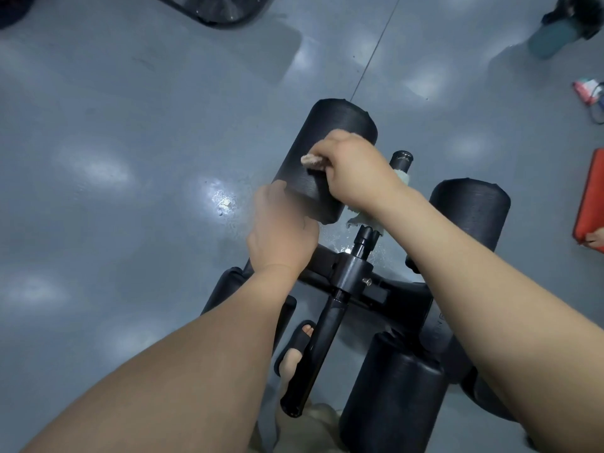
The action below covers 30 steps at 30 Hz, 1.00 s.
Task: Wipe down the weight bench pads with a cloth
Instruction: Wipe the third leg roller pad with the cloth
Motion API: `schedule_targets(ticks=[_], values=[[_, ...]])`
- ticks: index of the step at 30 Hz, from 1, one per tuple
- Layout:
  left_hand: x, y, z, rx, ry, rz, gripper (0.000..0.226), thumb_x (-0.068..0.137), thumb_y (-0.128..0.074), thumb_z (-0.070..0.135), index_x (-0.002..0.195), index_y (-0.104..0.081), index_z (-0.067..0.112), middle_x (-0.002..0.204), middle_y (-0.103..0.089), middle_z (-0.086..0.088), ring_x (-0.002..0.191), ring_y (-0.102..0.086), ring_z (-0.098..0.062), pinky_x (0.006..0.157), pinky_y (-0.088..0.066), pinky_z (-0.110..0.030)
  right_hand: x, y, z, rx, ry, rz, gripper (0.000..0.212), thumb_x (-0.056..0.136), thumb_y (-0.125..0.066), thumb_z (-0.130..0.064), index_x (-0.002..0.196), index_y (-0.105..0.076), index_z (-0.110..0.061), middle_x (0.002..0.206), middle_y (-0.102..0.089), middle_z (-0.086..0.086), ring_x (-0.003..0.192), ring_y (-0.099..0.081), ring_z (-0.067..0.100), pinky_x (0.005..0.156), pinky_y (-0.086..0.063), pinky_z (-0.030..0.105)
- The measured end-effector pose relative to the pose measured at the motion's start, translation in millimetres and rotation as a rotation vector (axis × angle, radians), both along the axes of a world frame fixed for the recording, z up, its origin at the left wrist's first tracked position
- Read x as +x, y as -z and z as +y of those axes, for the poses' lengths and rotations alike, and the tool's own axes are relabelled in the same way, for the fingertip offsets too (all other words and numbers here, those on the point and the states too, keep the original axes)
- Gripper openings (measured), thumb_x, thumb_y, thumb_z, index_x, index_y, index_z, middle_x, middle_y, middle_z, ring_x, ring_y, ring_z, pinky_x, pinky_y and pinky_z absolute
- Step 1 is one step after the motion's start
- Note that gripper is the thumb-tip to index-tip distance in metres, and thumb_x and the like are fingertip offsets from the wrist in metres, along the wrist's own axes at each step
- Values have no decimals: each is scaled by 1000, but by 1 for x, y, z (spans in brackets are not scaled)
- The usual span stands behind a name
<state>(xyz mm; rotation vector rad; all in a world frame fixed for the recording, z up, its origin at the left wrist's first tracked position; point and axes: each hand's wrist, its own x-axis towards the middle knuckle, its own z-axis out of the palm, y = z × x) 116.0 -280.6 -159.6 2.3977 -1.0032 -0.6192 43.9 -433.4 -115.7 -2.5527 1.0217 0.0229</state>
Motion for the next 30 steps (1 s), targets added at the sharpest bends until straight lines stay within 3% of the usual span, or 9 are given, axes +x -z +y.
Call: schedule_targets(ticks=[5, 10, 15, 18, 22, 30], values=[[1, 1, 0, 7, 4, 3, 61, 81, -67, 37, 133, -35, 35, 135, -38, 4, 92, -61, -26, 70, -40, -35, -13, -12, -2, 65, -43, 19, 29, 85, -48, 1, 106, -64, -11, 101, -54, 6, 93, -55, 27, 74, -41, 32], [-1, 2, 0, -4, -6, 10, 59, 81, -66, 39, 131, -35, 36, 136, -39, 6, 90, -61, -27, 72, -40, -35, 3, -8, -49, -46, 223, 14, 21, 93, -48, -6, 112, -57, -4, 117, -53, 22, 101, -56, 40, 81, -44, 38], [0, 1, 0, -14, -8, 8, 57, 81, -66, 40, 129, -36, 37, 135, -39, 8, 90, -61, -26, 73, -45, -37, 12, -2, -78, -110, 403, 28, 20, 93, -49, -10, 110, -59, -5, 119, -55, 22, 103, -56, 41, 76, -38, 34], [0, 1, 0, -11, -8, 5, 58, 81, -66, 40, 129, -35, 37, 135, -39, 8, 92, -61, -26, 75, -50, -40, 15, -4, -70, -82, 295, 50, 21, 93, -47, -12, 104, -65, -7, 113, -59, 21, 102, -57, 39, 72, -36, 33], [0, 0, 0, -11, -4, 8, 59, 80, -67, 38, 130, -35, 35, 135, -39, 8, 95, -61, -26, 74, -47, -38, 16, -5, -37, -32, 157, 34, 41, 83, -46, -2, 112, -70, -16, 113, -60, 12, 107, -56, 37, 87, -50, 42], [0, 0, 0, -7, -6, 9, 61, 80, -66, 36, 132, -35, 32, 136, -39, 7, 90, -62, -25, 68, -39, -34, 2, -4, 4, 9, -55, -14, 35, 84, -48, -3, 109, -67, -18, 103, -60, 4, 98, -56, 30, 77, -51, 40]])
